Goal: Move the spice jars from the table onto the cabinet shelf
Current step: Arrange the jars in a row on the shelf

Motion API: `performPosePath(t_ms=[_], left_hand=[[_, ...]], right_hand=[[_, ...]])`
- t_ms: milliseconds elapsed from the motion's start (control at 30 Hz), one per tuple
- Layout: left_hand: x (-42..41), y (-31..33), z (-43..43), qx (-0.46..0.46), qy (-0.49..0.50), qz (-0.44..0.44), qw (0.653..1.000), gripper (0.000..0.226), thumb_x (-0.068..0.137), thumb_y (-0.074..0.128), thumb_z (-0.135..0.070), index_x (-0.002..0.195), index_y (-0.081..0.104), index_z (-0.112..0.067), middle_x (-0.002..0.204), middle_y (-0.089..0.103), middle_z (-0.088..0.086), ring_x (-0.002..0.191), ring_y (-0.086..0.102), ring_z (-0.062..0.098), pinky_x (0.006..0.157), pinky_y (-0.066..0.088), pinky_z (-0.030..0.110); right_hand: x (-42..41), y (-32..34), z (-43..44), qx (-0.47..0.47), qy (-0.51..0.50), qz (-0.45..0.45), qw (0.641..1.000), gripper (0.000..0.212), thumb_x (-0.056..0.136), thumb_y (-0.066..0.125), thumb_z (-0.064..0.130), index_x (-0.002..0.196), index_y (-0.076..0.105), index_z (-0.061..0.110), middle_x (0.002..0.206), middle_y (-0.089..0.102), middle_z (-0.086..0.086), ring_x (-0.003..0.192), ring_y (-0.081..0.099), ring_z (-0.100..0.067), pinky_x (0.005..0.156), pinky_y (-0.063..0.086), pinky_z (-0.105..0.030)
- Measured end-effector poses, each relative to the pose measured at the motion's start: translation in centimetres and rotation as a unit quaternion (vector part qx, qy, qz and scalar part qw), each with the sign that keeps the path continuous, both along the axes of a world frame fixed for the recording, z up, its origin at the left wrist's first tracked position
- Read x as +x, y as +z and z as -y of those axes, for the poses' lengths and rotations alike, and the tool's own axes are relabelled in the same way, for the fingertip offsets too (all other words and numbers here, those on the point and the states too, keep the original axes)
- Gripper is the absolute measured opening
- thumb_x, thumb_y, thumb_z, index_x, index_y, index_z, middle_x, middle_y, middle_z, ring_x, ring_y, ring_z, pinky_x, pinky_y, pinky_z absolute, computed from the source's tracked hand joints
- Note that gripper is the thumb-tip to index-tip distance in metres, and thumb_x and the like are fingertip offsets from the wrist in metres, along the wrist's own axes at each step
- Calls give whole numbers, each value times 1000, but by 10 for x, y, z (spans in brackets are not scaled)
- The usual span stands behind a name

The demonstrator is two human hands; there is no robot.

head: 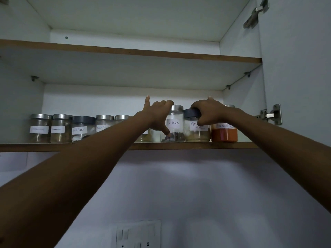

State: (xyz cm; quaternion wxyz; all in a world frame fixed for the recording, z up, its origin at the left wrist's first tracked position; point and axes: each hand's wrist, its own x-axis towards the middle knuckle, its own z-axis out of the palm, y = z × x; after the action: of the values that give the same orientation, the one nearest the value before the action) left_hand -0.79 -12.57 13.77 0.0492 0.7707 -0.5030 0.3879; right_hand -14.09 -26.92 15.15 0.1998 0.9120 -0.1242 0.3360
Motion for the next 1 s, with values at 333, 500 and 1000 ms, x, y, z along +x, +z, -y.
performPosePath(t_ms=[333,500,1000], left_hand=[[25,17,10,-5,-27,-133,991,52,85,49,-4,132,30,-15,129,52,9,118,46,29,112,6,55],[43,28,25,-8,-20,-157,987,42,93,35,-10,135,35,-17,133,50,11,119,46,30,106,29,49],[95,20,67,-25,21,-138,990,30,93,35,-9,123,35,-13,112,56,18,98,54,35,89,44,46]], right_hand=[[34,1,4,57,-32,-22,998,30,79,56,10,108,53,3,103,58,-13,83,50,-23,67,39,-32],[56,2,13,72,-47,-24,996,31,80,55,11,110,51,4,108,57,-15,90,52,-26,69,40,-33],[117,2,43,131,-43,-5,990,31,88,46,20,114,50,3,115,54,-16,97,52,-29,83,46,-40]])
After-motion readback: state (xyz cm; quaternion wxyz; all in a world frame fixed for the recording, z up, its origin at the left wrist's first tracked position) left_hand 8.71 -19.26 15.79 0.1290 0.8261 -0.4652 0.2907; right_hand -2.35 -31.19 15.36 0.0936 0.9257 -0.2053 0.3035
